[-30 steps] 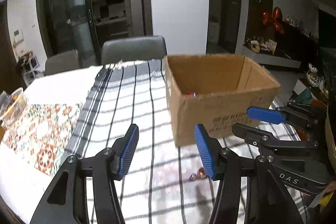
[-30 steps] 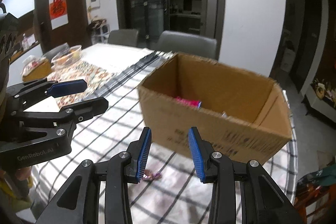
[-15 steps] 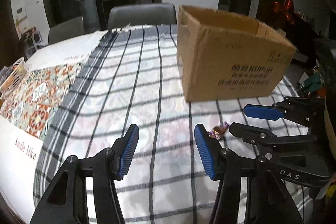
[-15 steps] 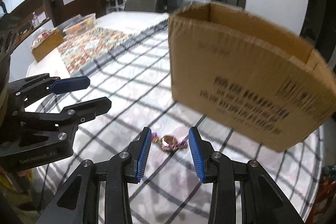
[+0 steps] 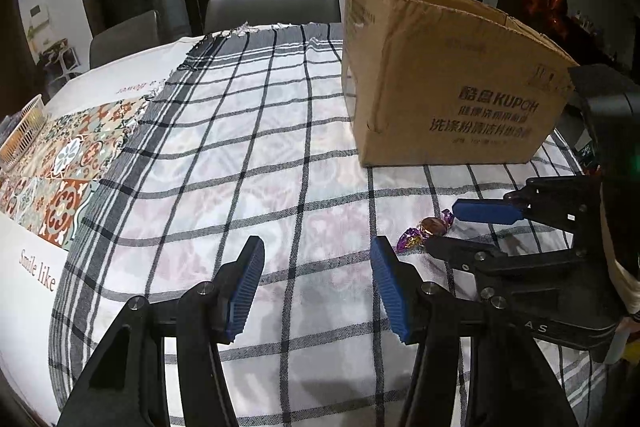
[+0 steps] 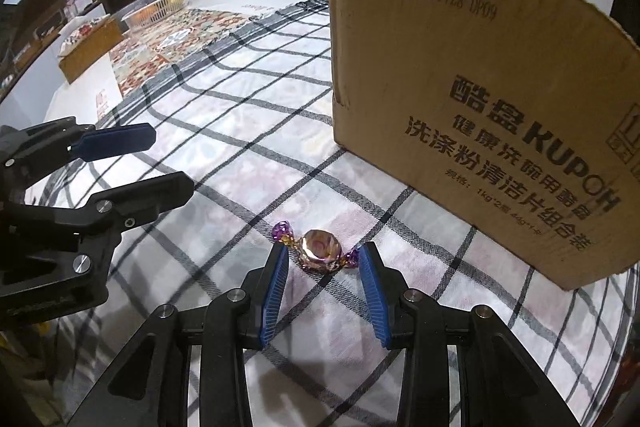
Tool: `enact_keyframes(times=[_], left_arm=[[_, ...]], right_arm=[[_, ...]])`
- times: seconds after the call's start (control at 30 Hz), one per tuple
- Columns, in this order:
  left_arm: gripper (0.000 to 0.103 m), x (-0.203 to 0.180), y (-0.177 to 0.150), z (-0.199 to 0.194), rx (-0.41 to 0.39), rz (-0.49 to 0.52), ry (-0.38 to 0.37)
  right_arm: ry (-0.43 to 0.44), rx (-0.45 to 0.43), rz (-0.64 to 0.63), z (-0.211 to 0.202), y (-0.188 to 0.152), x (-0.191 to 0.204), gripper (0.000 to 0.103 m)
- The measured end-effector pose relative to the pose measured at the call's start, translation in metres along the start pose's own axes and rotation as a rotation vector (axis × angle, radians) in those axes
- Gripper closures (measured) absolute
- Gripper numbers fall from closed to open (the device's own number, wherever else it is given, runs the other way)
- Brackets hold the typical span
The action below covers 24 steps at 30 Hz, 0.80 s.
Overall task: Organize snacks
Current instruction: 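Grasp the purple-gold twist candy with the right tool, then carry the candy over the box and open the right tool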
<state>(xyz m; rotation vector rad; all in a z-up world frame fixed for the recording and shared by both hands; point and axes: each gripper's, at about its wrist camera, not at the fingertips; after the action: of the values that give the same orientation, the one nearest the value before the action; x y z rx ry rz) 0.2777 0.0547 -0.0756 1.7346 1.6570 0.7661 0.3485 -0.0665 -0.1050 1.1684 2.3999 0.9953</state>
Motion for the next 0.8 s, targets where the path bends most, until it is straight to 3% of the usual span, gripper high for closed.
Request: enact_keyframes(times=[0.23,0.8], left_arm=[[0.049,0.002,0.0,0.005,0.008,-0.011,-0.003],[0.049,0.001,-0.002,0.006,0.013,-0.005,-0.001]], right_arm=[[0.004,0.025,-0.034,0.015,0.001,0.001,0.065],[-0.027,-0.052,-0.047,0.001,-0.004,0.005,0.071]])
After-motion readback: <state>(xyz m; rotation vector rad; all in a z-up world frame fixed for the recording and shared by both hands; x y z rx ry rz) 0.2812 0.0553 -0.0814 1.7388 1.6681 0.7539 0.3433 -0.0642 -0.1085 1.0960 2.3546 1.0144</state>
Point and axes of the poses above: each gripper's, at about its wrist camera, not at the fingertips, and z roughly the way its jaws point, x to its left, y to its top, and after that the axes turned 11 degrees about -x, right-handed
